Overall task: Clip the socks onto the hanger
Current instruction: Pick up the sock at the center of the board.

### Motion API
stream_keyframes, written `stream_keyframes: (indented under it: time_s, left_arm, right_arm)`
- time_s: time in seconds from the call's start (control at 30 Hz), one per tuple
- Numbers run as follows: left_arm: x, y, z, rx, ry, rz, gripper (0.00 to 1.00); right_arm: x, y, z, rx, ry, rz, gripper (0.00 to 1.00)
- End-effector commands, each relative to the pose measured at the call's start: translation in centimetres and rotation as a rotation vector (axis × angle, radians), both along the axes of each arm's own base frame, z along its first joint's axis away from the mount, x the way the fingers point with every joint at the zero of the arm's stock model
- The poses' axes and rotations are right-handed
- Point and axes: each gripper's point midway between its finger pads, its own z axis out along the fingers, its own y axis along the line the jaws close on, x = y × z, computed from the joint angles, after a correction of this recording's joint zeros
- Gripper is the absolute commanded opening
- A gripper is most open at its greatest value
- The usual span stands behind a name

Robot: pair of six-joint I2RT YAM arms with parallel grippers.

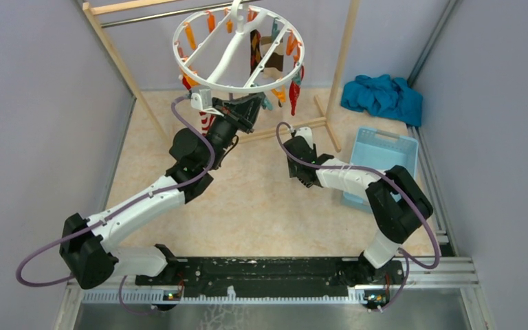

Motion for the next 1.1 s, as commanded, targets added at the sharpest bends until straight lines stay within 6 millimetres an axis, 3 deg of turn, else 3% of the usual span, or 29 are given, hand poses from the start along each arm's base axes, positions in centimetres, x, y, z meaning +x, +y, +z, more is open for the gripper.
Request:
stream_keyframes:
  time_s: [0.0,0.37,0.57,0.73,0.87,0.97,1.07]
  left_arm:
    - [-0.2,0.1,-0.7,0.022,0.008,-0.006,0.0]
    - [0.0,0.4,-0.8,0.021,0.011,-0.003,0.0]
    - [0.0,0.4,-0.9,0.022,0.012,-0.003,0.0]
    - [0.0,0.3,-1.0,0.024,0.013,-0.006,0.0]
    - [-0.1,0.4,-0.8,0.022,0.009,-0.004,0.0]
    - [0.0,0.4,-0.8,0.023,0.008,-0.002,0.0]
    - [0.0,0.4,-0.8,0.022,0.008,-0.003,0.0]
  right_arm:
    - [1.1,1.0,0.4,0.032,-0.022,0.02,0.5]
    - [1.0,0.3,-1.6,-0.016,0.021,-0.016,0.5]
    - [1.1,0.5,-0.5,0.028,-0.006,-0.026,0.43]
    - [1.3,-0.3,-0.3,0.044,-0.006,-0.057,0.24]
    - [1.4,-0.9,-0.3,0.055,-0.005,-0.079,0.03]
    - [1.4,-1.2,0.8,0.069,-0.034,-0.087,0.0]
    - [1.3,-1.6,3.2,0.088,-0.089,-0.076,0.0]
